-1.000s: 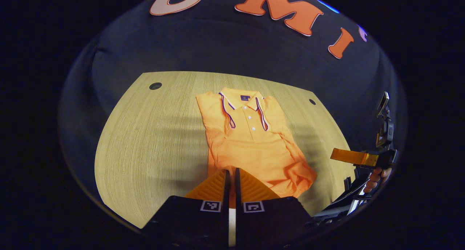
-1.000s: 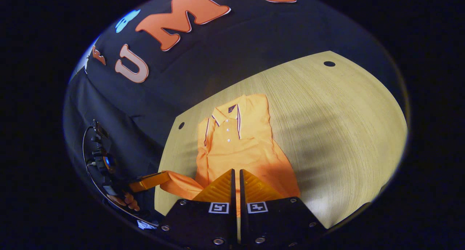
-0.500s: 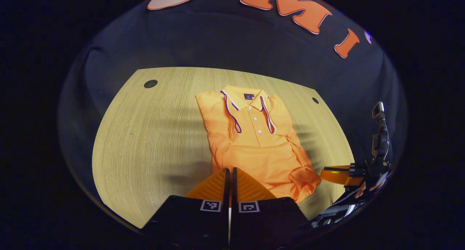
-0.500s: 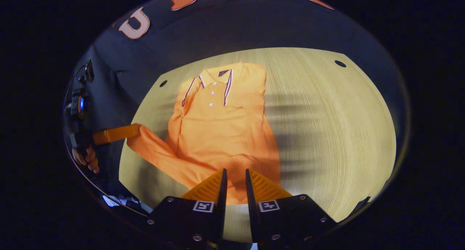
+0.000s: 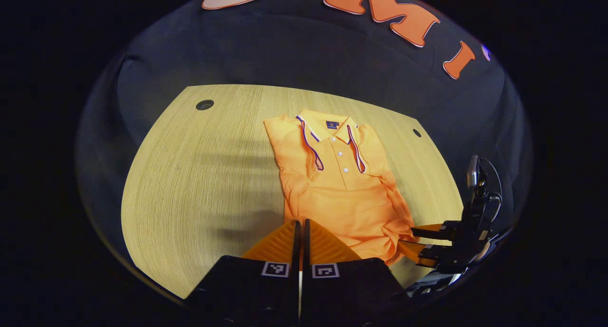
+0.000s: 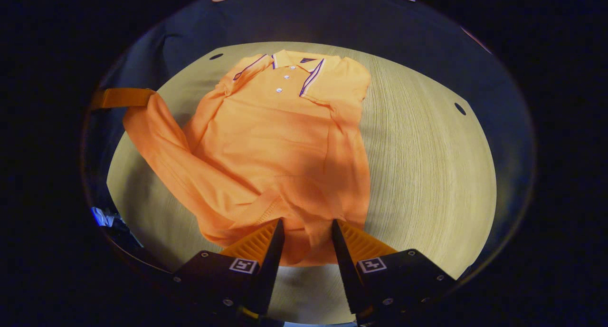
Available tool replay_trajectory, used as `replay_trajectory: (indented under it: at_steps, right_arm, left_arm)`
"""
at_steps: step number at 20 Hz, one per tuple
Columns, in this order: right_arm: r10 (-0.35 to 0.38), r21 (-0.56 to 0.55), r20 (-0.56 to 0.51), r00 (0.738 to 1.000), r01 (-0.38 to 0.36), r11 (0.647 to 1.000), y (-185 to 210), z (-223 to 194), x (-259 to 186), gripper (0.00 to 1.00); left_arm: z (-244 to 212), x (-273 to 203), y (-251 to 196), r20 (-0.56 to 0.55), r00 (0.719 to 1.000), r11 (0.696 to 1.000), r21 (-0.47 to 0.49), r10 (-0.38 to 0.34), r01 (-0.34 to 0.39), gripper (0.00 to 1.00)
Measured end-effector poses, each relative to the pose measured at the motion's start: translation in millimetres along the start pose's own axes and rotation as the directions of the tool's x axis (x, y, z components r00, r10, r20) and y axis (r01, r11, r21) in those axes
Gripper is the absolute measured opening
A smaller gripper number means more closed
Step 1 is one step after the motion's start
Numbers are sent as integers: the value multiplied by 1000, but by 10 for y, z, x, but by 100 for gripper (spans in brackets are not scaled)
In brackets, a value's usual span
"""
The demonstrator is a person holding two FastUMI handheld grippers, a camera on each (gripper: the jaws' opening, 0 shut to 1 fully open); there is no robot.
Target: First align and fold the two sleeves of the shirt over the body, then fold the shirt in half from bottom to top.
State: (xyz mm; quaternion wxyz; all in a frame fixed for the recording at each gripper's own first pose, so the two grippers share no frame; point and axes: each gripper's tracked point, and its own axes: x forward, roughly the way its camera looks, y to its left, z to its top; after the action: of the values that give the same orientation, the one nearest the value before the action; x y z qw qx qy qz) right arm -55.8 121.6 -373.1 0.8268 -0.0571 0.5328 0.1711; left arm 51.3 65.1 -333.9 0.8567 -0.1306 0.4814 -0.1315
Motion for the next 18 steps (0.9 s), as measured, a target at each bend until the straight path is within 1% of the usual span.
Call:
replay_trajectory:
  at_steps: [1, 2, 3, 4, 5, 6, 8, 9, 12, 13, 14, 16, 18]
  right_arm:
    - [13, 36, 8, 1000, -13, 999, 14, 29, 5, 57]
    - [18, 75, 12, 1000, -19, 997, -10, 48, 20, 43]
    - [7, 129, 20, 1000, -10, 992, -71, 73, 12, 37]
    - [47, 200, 22, 999, -50, 978, -29, 69, 25, 15]
    - [94, 266, 26, 995, -97, 959, 41, 85, -31, 15]
    - [125, 332, 48, 991, -134, 934, 59, 125, -85, 15]
    - [128, 421, 101, 987, -159, 893, -50, 239, -177, 15]
    - [144, 454, 137, 980, -191, 870, -76, 320, -270, 14]
    - [120, 549, 238, 964, -235, 802, -255, 604, -418, 14]
    - [127, 558, 251, 960, -251, 791, -270, 663, -458, 14]
    - [108, 555, 272, 956, -248, 794, -355, 739, -493, 14]
    - [76, 537, 300, 951, -233, 811, -491, 905, -587, 14]
    - [50, 520, 339, 939, -232, 822, -560, 1191, -625, 13]
  left_arm:
    - [-4, -4, 27, -2, 1000, 1000, -5, 4, -4, 3]
    - [-11, -8, 52, -3, 1000, 1000, -7, 9, -9, 4]
    - [-17, -12, 71, -5, 1000, 1000, -10, 10, -10, 4]
    - [-29, 4, 75, -6, 1000, 1000, -12, 11, -11, 4]
    - [-34, 9, 83, -7, 1000, 1000, -11, 13, -13, 4]
    - [-30, -6, 88, -5, 1000, 1000, -9, 15, -15, 4]
    - [-6, -20, 94, 4, 1000, 1000, -1, 16, -16, 3]
    - [11, -20, 94, 10, 1000, 1000, 2, 17, -18, 3]
    - [110, -49, 40, 25, 1000, 1000, 14, 5, -5, 3]
    - [176, -56, 14, 38, 999, 1000, 14, -6, 5, 4]
    - [236, -70, -6, 48, 999, 1000, 15, -15, 14, 4]
    - [401, -115, 13, 76, 997, 1000, 24, -13, 11, 3]
    - [618, -111, 53, 107, 994, 1000, 27, -6, 3, 3]
